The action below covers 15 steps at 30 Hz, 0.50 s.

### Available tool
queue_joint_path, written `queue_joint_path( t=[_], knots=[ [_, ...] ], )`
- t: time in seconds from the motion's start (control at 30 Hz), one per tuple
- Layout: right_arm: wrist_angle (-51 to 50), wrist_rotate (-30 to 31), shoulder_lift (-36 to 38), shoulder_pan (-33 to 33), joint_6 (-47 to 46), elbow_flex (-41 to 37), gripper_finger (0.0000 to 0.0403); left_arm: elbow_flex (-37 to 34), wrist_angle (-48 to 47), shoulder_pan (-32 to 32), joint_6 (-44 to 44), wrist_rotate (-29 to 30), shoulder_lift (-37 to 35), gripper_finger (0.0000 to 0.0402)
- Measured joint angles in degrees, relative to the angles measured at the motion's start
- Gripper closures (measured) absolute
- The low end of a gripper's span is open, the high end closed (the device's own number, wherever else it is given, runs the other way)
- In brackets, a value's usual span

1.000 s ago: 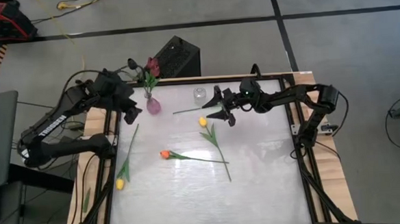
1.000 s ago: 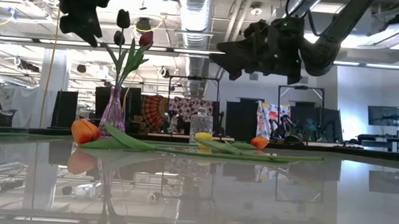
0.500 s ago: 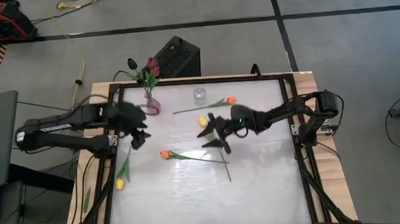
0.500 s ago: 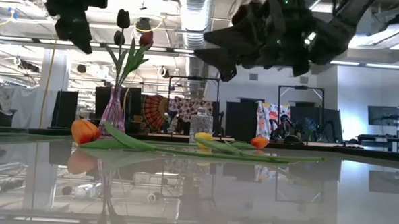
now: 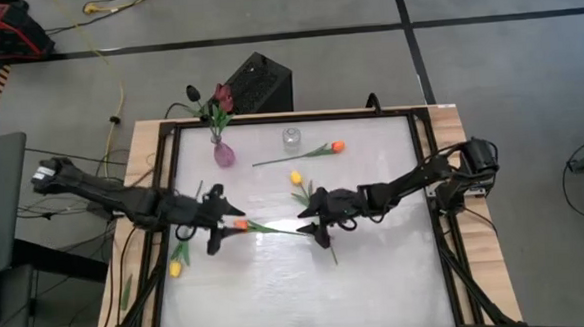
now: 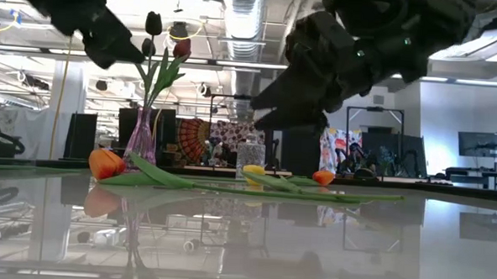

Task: Sort flowers into vase by color
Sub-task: Put the right yellow flower into the transparent vase

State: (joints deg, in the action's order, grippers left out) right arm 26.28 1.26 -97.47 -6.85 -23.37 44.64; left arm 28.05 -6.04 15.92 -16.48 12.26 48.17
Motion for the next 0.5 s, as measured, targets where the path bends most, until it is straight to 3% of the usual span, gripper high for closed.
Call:
queue_joint_path(
  t=[0.13,0.3,0.4,0.5],
  knots=[
    [-15.3,5.6,0.0,-1.7,-4.4,6.0,0.0164,-8.7,19.0,2.8,4.6,1.2,2.4,0.0191],
    [-36.2,10.9,0.0,-0.9,-17.5,14.3,0.0174,-16.3,38.9,3.6,7.6,2.6,6.1,0.0191],
    [-46.2,10.9,-0.5,-0.4,-25.5,16.5,0.0176,-18.7,45.6,3.6,6.8,3.2,8.4,0.0191],
    [-50.4,10.9,-1.6,-0.4,-29.9,16.8,0.0177,-19.1,46.5,3.5,6.8,3.2,9.7,0.0191]
  ],
)
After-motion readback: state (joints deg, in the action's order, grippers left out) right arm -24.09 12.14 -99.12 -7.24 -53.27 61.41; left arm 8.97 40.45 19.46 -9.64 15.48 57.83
